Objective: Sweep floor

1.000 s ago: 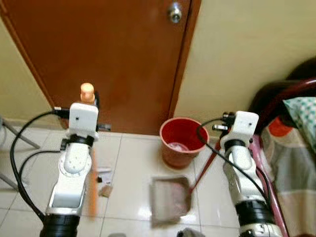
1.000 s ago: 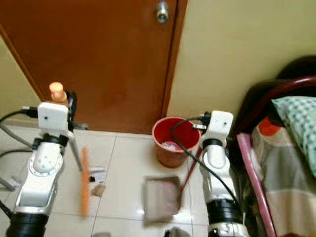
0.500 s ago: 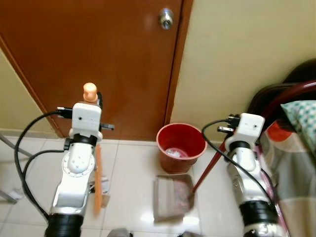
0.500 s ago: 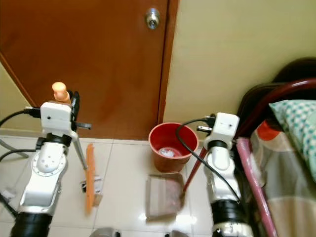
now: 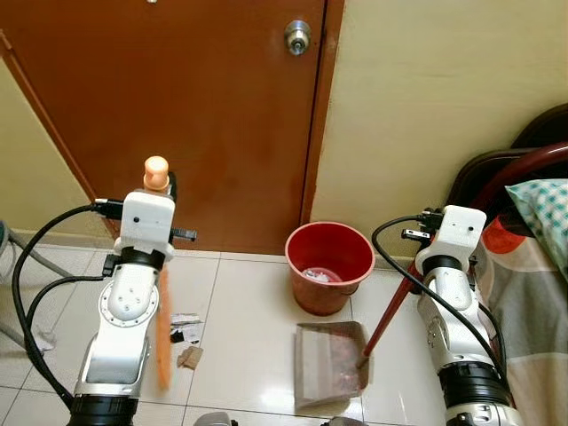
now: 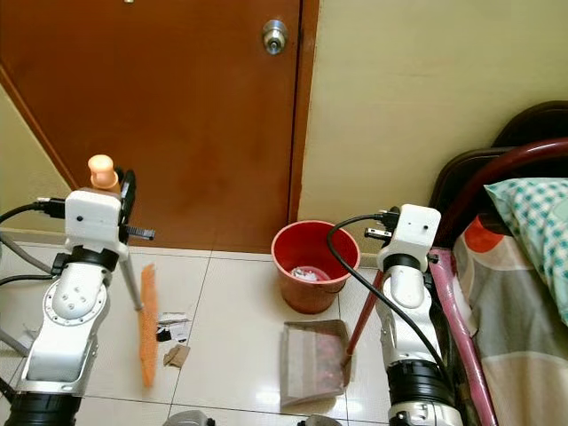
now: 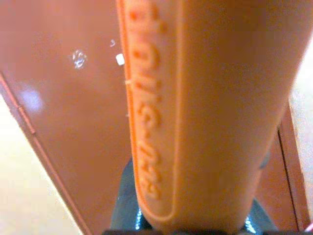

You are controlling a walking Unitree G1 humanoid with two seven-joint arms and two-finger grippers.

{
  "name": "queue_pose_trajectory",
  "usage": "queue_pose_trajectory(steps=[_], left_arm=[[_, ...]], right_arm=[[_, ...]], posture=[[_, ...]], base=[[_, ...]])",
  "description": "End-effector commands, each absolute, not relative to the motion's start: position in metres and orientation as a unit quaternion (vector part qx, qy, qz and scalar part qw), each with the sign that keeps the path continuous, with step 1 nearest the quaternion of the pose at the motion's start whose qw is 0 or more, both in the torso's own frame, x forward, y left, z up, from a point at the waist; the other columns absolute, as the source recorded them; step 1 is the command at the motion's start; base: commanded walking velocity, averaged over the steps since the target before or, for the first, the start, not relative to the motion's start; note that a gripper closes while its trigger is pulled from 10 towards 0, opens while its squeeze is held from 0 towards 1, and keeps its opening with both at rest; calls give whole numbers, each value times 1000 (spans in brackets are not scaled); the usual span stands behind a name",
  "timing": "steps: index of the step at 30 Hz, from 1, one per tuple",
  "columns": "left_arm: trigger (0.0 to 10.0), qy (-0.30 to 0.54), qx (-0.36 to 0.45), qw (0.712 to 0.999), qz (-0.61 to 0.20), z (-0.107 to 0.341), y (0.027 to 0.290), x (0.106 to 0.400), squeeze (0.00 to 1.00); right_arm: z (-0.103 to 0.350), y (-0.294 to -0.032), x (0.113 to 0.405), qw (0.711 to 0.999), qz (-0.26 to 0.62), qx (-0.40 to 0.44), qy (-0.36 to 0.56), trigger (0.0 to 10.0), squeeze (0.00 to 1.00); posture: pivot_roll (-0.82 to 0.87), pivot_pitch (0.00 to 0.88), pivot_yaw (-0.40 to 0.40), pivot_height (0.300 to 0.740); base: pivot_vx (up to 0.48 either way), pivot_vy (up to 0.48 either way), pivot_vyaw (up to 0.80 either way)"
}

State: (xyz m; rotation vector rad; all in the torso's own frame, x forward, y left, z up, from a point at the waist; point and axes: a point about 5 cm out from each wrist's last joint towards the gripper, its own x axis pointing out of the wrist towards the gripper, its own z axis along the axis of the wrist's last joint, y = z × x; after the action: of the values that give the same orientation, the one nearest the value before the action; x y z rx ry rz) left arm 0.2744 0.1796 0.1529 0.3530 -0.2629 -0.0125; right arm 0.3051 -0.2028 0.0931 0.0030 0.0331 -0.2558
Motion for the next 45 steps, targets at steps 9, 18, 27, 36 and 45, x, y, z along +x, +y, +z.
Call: queue_pose_trajectory(steps=[9,18,27,36,45], left_arm=[[10000,-143,171,974,-42,152,170,288,0],[10000,-145,152,972,-107,146,132,297,0],[10000,-150,131,972,-125,144,112,297,0],[10000,-183,71,970,-145,166,78,306,0],[10000,-235,96,961,-112,202,95,315,0]], right_arm=[[109,-205,309,992,-123,-9,-2,10000,0],[119,-212,315,989,-145,-6,-13,10000,0],[122,-216,318,988,-152,-9,-15,10000,0],[133,-209,333,989,-144,-7,-26,10000,0],[131,-204,334,990,-140,-4,-27,10000,0]], posture=[[-4,75,-20,740],[-22,114,12,740],[-16,132,8,740],[-4,133,-3,740],[-2,129,-4,740]], base=[[0,0,0],[0,0,0],[0,0,0],[0,0,0],[0,0,0]])
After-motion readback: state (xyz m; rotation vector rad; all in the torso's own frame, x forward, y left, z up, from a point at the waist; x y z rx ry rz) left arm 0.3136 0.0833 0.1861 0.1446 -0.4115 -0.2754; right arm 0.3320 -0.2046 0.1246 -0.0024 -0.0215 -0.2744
